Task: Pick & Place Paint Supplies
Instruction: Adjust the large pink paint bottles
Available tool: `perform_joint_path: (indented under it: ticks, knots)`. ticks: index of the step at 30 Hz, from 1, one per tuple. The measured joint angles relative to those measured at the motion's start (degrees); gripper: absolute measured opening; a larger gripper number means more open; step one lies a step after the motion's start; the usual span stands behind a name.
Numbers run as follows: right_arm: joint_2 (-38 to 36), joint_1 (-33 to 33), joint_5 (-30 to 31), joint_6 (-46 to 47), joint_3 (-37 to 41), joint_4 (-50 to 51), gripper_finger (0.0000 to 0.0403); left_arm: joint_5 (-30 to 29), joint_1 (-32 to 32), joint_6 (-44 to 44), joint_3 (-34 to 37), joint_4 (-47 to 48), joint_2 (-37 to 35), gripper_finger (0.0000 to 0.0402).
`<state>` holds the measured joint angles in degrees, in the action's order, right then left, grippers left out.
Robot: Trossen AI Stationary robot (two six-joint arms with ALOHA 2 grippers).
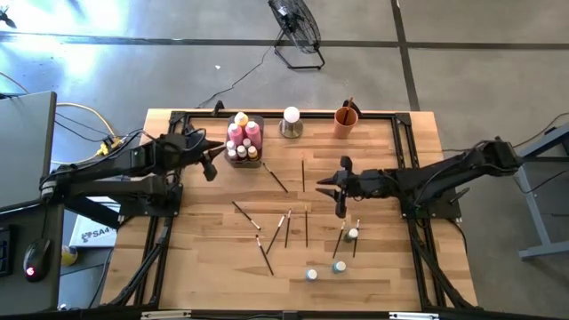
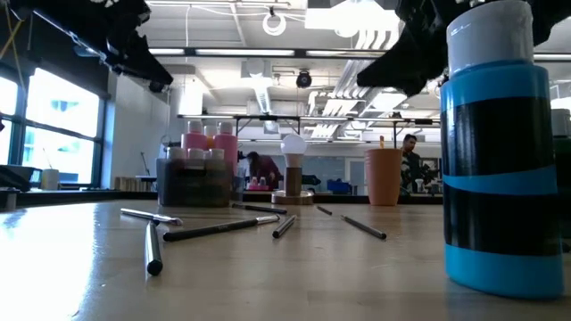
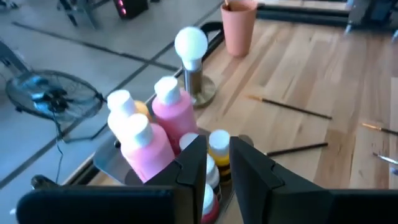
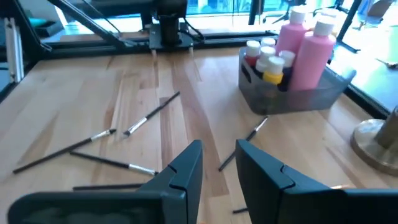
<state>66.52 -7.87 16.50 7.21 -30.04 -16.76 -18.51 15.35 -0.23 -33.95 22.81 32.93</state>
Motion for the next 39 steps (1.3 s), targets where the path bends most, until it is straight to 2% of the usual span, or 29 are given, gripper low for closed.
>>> perform_joint_path:
  ticks: [7,14,22,28,34,36,39]
  knots:
    - [0.4,3.8,-3.6,0.5,4.4,-8.8,0.0091,9.5,8.3,2.5,0.0,-0.9,3.5,0.0064]
    - [1.3,4.7,-3.6,0.2,5.0,-9.5,0.0091,19.6,19.8,5.2,0.0,-9.6,10.5,0.0064]
    - [4.2,4.7,-3.2,2.3,4.9,-9.3,0.0091,22.5,31.4,6.5,0.0,-21.6,19.4,0.0064]
    - [6.6,4.7,-0.7,5.2,4.9,-10.3,0.0091,35.4,38.8,6.8,0.0,-29.3,22.2,0.0064]
    - [8.8,4.7,-1.3,5.6,4.9,-14.0,0.0091,52.2,42.1,3.0,0.0,-28.7,23.2,0.0064]
    - [9.4,4.7,-1.9,4.8,4.9,-15.1,0.0091,56.0,42.0,2.8,0.0,-28.3,23.5,0.0063]
    - [9.8,4.7,-1.8,2.7,4.9,-15.6,0.0091,58.2,42.0,2.9,0.0,-25.6,23.5,0.0046]
